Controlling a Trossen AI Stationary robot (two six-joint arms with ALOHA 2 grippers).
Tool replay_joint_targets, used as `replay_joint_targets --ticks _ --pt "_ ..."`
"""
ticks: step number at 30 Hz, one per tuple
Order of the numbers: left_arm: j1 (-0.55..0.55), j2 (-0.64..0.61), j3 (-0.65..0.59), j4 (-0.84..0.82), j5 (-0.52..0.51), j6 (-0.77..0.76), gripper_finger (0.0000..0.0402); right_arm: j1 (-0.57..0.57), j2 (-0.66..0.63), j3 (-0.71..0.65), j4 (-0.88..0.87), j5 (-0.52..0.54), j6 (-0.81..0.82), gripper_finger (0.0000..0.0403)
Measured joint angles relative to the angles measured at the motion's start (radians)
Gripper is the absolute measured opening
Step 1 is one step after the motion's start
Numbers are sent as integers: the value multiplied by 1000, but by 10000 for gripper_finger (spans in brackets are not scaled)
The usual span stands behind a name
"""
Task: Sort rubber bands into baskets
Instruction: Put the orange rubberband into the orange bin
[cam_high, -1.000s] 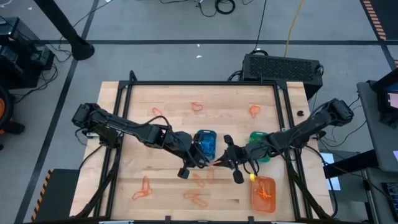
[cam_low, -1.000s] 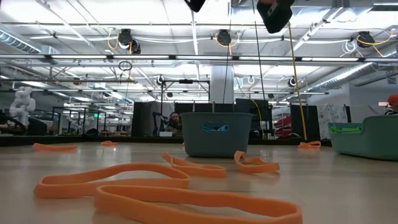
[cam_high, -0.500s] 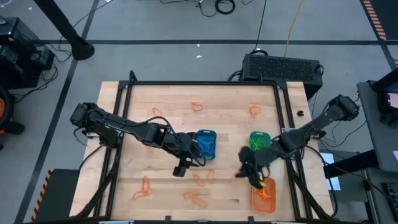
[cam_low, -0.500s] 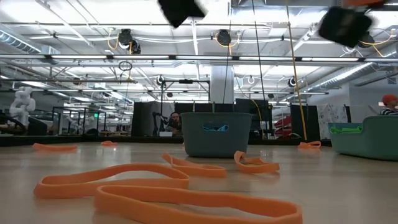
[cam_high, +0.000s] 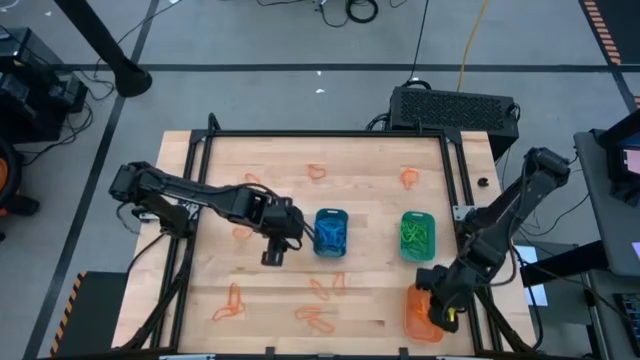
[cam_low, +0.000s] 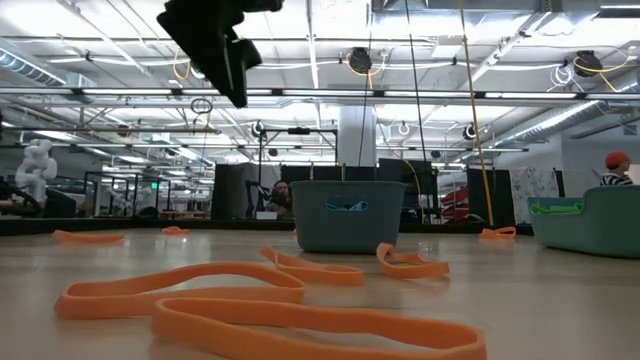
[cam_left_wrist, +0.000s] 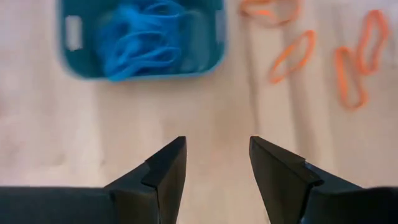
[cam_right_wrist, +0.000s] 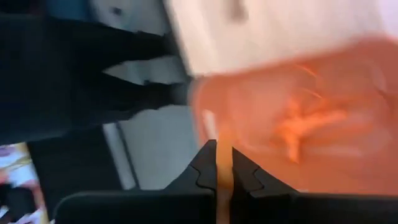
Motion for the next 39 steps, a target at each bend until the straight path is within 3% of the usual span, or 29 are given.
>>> replay_joint_targets --ticks 9,18,31,39 --pt "8 -147 0 -101 -263 -101 183 30 68 0 -108 6 69 0" --pt "-11 -308 0 -133 -340 -223 183 30 110 0 -152 -1 62 13" --pt "-131 -471 -15 -184 -526 -414 183 -8 161 0 -193 -2 39 121" --pt "-184 -482 -131 -182 -560 -538 183 -71 158 0 -185 -31 -29 123"
